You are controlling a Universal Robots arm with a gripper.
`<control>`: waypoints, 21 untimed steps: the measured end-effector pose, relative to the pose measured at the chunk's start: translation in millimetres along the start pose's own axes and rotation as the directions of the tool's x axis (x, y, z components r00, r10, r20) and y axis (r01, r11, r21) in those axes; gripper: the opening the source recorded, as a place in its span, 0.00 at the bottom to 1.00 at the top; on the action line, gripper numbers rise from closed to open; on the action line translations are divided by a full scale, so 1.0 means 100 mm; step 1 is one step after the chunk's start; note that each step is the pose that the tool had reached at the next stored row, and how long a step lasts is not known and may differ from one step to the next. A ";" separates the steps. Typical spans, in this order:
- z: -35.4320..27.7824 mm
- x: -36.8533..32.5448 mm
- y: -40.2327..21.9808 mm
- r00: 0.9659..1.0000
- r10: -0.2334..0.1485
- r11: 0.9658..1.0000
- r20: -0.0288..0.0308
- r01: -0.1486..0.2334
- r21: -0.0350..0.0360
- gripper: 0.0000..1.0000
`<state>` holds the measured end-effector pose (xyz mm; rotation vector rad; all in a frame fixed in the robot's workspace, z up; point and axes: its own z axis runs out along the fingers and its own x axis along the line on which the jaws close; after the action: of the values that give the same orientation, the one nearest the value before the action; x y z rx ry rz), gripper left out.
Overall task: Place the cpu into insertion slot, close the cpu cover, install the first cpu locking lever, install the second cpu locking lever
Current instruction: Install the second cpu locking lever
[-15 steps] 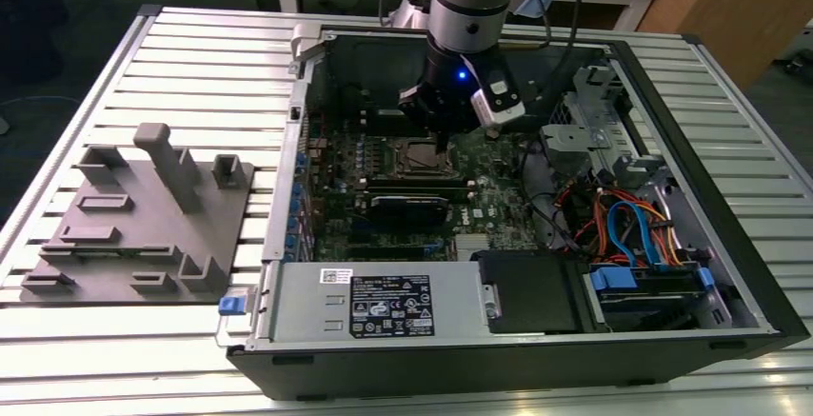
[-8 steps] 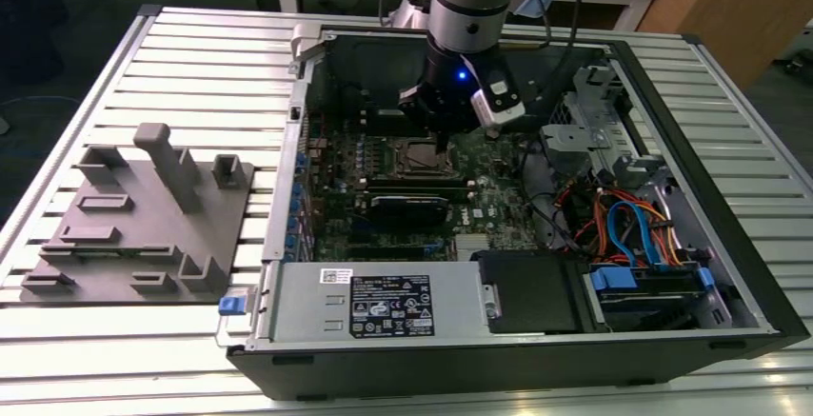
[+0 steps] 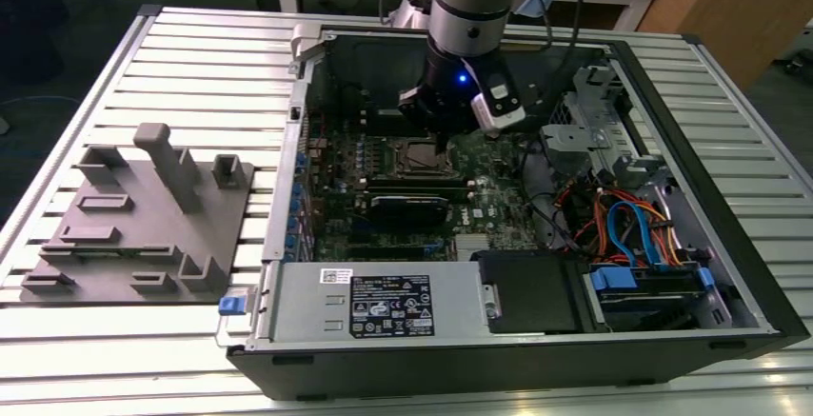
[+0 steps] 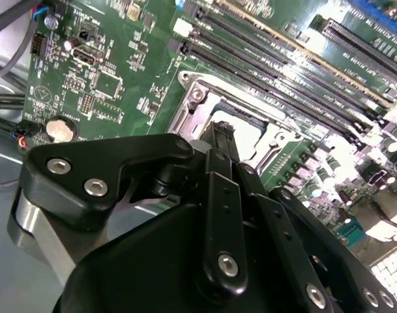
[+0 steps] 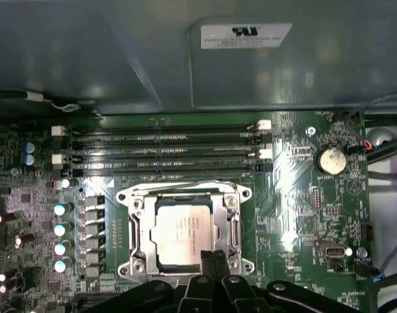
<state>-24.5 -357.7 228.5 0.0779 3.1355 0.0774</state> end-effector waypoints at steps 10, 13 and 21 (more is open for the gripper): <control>-0.047 -0.006 -0.094 1.000 0.001 1.000 -0.011 -0.001 0.002 0.11; -0.090 -0.007 -0.105 1.000 0.001 1.000 -0.013 -0.001 0.002 0.11; -0.096 0.011 -0.237 1.000 0.001 1.000 -0.013 -0.001 0.002 0.11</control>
<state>-26.8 -381.8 236.9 0.0794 3.1487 0.0744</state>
